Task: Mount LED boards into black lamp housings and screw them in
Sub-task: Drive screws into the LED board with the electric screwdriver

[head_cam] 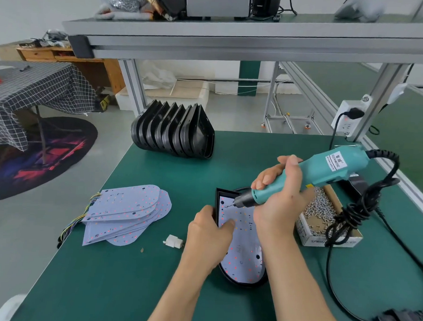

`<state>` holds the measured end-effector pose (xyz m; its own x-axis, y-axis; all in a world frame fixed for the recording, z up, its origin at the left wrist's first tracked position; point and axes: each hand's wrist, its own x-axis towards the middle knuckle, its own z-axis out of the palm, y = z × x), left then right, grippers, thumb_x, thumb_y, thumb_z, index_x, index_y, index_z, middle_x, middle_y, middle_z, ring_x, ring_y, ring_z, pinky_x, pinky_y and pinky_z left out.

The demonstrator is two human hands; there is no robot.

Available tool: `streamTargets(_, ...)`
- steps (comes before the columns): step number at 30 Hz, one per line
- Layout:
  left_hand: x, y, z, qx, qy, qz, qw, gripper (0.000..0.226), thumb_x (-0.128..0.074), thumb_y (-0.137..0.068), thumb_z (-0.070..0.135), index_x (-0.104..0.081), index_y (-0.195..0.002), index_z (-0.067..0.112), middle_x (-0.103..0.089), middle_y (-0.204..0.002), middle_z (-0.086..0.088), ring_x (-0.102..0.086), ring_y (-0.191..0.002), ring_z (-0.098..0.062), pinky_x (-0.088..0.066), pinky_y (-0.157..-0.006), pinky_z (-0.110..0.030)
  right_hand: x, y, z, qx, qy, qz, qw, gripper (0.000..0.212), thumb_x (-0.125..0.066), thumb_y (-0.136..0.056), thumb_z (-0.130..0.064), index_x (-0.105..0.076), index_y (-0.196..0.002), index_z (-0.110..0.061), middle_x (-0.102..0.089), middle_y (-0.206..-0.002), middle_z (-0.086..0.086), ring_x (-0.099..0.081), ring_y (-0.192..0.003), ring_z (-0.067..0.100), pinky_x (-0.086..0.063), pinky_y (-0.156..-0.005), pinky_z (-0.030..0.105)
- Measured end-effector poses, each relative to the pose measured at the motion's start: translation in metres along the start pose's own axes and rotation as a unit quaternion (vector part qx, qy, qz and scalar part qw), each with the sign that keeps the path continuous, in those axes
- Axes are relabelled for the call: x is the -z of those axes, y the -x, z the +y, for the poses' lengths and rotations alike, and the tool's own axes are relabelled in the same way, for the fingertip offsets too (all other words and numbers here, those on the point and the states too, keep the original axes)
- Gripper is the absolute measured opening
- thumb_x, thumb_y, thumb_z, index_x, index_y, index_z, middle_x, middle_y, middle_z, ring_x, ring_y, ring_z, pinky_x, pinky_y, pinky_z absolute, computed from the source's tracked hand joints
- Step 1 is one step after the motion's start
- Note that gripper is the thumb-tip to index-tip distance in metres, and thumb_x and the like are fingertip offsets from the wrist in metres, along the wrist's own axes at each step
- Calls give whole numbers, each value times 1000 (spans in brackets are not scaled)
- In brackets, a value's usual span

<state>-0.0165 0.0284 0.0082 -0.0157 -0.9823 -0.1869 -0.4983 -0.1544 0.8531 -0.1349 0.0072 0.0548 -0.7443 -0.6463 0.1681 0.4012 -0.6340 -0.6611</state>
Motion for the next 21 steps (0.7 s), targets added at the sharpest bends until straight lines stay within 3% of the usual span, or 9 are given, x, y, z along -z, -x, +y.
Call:
streamTargets(5,-1,2,4,-4,8,10,1000,25,-68,-91,27,-52,-84,9,-54,-73,1,-44,-60,-19,-59,-68,-52,2,2,3,7,16,-16,1000,24,-64,-89,-30,-55,-91,-7,-45,-50,5,-40,-40,22,-39,-49,29)
streamTargets(10,-1,5,7,-3,9,21,1000,26,-68,-90,27,-54,-86,6,-57,-74,-2,-45,-60,-21,-57,-65,-49,2,1,3,9,14,-15,1000,22,-64,-90,-30,-56,-89,-9,-46,-50,4,-41,-40,22,-39,-50,30)
streamTargets(17,-2,8,9,-20,18,37,999,23,-68,-90,25,-54,-84,8,-58,-72,-2,-48,-62,-22,-60,-67,-55,0,2,3,15,12,-22,1000,20,-65,-89,-31,-59,-85,-12,-46,-50,5,-41,-40,23,-39,-49,30)
streamTargets(21,-3,9,9,-26,14,45,999,23,-68,-90,25,-55,-86,6,-63,-75,-6,-54,-66,-31,-59,-68,-53,-1,3,1,22,16,-34,999,16,-64,-89,-30,-60,-84,-15,-46,-50,4,-42,-40,22,-39,-50,31)
